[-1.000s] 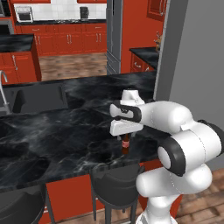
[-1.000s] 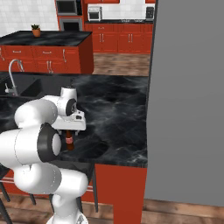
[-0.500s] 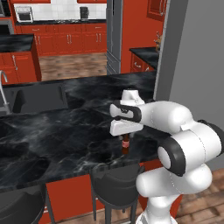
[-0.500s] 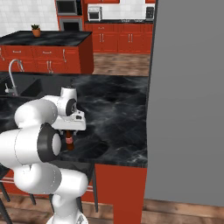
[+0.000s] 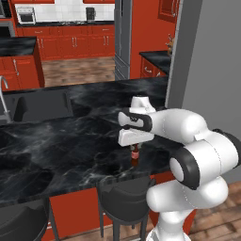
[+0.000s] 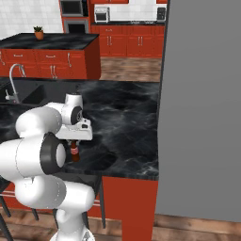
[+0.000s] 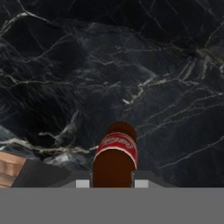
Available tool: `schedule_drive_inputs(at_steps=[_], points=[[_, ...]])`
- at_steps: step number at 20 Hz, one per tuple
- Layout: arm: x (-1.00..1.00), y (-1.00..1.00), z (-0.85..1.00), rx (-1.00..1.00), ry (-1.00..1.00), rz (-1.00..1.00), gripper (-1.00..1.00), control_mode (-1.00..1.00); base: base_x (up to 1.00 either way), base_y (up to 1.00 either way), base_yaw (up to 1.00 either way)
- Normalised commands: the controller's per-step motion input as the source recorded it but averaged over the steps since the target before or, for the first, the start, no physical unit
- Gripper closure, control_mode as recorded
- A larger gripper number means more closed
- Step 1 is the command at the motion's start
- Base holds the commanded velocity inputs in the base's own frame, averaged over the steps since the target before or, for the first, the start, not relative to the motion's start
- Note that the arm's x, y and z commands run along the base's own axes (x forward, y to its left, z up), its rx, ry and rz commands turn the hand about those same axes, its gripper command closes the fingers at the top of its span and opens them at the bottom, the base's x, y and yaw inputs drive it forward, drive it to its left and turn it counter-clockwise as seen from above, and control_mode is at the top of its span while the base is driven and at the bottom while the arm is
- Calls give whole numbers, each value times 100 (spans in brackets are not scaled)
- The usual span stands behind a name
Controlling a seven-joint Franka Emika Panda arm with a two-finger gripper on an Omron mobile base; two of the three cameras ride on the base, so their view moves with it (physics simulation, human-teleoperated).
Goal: Place the large bottle from the dining counter next to the other large bottle outside the sink, and place the small bottle from the dining counter next to the other small bottle inside the sink.
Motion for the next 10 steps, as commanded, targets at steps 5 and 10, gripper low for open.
schedule_drive_inputs(at_steps=[5, 10], points=[[0, 0, 45, 0, 0, 0, 100, -100, 0, 0, 0], [-13, 0, 54, 0, -2, 0, 100, -100, 0, 0, 0]])
